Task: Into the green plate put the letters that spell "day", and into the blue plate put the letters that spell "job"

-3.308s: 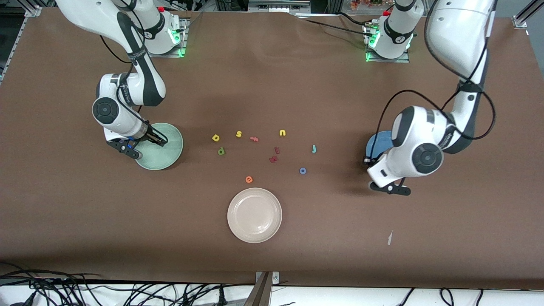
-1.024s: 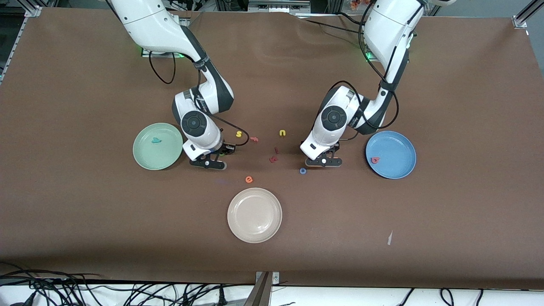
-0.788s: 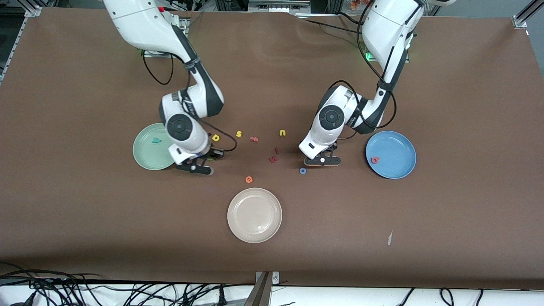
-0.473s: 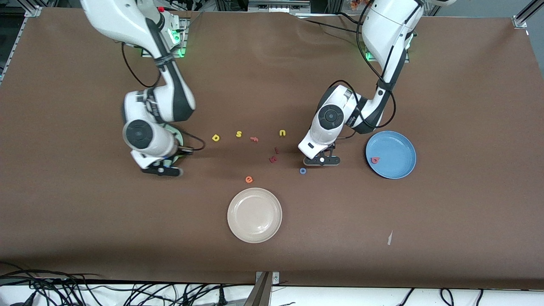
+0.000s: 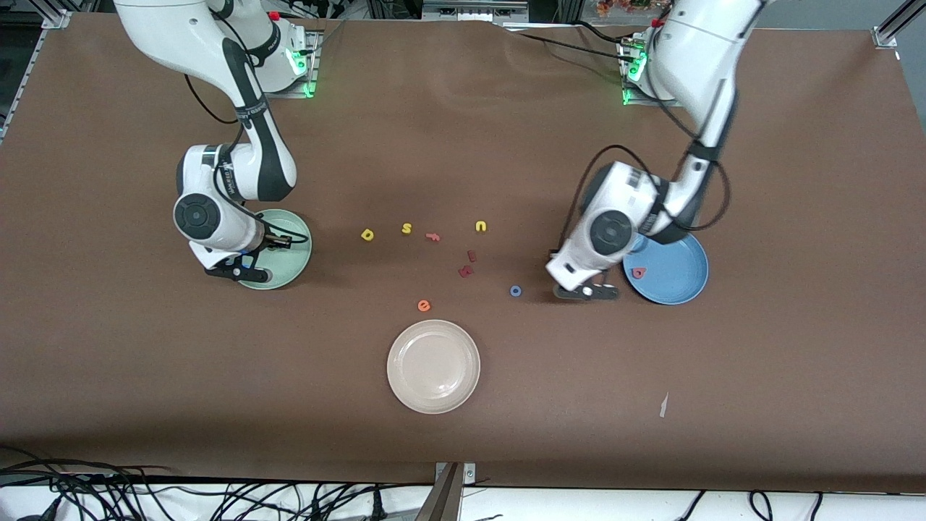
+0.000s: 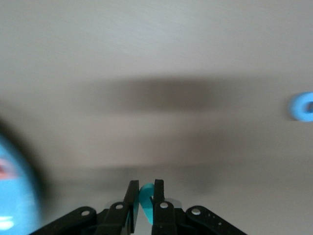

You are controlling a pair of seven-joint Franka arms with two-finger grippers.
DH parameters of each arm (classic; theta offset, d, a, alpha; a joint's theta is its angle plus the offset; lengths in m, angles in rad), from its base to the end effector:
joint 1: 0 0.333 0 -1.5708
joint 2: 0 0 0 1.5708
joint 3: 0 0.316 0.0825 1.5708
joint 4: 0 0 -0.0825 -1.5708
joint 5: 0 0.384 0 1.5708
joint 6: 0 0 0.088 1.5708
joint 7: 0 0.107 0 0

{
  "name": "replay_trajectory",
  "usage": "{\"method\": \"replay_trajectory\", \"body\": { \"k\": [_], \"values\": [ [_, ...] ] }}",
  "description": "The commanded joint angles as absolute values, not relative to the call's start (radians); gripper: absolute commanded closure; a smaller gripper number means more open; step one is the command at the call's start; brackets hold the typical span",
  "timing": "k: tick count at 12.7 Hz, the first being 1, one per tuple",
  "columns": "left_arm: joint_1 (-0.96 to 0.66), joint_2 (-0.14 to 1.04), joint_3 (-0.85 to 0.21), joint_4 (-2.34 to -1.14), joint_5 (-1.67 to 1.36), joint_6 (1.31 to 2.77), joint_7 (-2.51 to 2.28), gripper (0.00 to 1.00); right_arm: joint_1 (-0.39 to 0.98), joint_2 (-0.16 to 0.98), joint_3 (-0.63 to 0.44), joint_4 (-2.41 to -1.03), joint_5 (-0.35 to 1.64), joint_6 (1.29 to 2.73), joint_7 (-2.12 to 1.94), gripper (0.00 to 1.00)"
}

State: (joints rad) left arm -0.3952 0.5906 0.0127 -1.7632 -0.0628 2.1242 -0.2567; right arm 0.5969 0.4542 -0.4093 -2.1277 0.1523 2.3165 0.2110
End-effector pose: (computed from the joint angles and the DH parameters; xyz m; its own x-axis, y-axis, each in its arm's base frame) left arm 0.5890 -0.2406 0.2130 0.9696 -0.0830 -0.2301 -0.0904 -0.9957 -0.0217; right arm 0.5397 0.1011 0.1927 0.9729 -0.1322 -0.1897 -0.1082 -0.9854 0.1318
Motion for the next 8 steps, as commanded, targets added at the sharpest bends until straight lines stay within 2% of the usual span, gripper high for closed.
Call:
{"method": "replay_trajectory", "body": {
  "k": [1,2,3,4,5,6,7,8],
  "values": [
    [-0.251,0.549,0.005,-1.761,-0.080,2.013,0.077,1.00,0.604,0.419,-0.403,-2.168,0.160,2.347,0.209,0.73],
    [-0.211,0.548,0.006,-1.761,-0.080,1.979,0.192,1.00,0.604,0.419,-0.396,-2.164,0.160,2.347,0.210,0.42],
    [-0.180,0.549,0.008,-1.763,-0.071,1.956,0.274,1.00,0.604,0.417,-0.396,-2.161,0.160,2.342,0.209,0.02],
    [-0.155,0.554,0.008,-1.763,-0.063,1.954,0.311,1.00,0.604,0.416,-0.394,-2.149,0.158,2.338,0.210,0.00],
    [-0.149,0.560,0.009,-1.763,-0.063,1.956,0.330,0.84,0.609,0.407,-0.394,-2.138,0.158,2.330,0.215,0.00],
    [-0.156,0.572,0.009,-1.763,-0.061,1.954,0.330,0.26,0.612,0.402,-0.391,-2.125,0.160,2.319,0.222,0.00],
    [-0.156,0.571,0.009,-1.760,-0.057,1.954,0.318,0.00,0.611,0.402,-0.379,-2.106,0.160,2.289,0.247,0.00],
    [-0.161,0.568,0.008,-1.749,-0.069,1.954,0.304,0.00,0.612,0.397,-0.365,-2.080,0.160,2.260,0.289,0.00]
  ]
}}
